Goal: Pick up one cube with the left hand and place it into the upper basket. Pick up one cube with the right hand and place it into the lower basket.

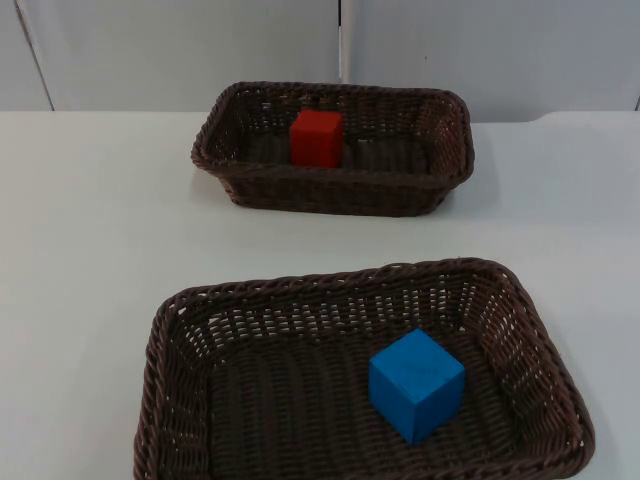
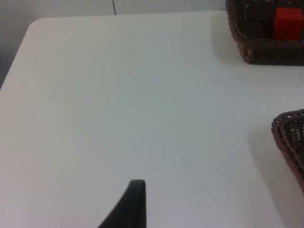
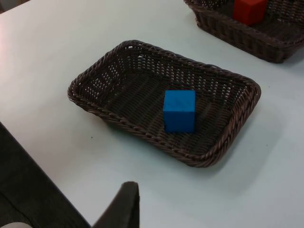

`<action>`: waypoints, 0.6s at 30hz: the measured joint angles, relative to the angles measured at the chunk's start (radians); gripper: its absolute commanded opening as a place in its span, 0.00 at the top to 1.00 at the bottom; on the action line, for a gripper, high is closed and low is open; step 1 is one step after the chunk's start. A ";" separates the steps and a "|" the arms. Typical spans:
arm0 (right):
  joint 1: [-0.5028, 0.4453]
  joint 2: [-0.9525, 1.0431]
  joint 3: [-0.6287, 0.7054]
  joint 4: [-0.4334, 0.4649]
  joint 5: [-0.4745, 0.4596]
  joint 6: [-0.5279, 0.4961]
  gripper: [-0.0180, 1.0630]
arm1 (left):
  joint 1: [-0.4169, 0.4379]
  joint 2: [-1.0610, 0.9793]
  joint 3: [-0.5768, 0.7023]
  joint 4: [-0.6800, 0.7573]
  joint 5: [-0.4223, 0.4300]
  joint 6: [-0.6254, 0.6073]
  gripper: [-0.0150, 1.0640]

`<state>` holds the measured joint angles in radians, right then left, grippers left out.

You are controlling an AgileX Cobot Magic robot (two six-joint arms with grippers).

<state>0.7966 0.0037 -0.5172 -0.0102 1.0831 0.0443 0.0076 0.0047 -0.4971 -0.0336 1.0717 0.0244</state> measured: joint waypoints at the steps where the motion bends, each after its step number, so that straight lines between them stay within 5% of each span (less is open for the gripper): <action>1: 0.000 0.000 0.000 0.000 0.000 0.000 0.01 | 0.008 0.000 0.000 0.000 0.000 0.000 0.01; 18: 0.000 0.000 0.000 0.000 0.000 0.000 0.01 | 0.023 0.000 0.000 0.000 0.000 0.000 0.01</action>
<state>0.7966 0.0037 -0.5172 -0.0102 1.0831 0.0443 0.0305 0.0047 -0.4971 -0.0336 1.0717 0.0244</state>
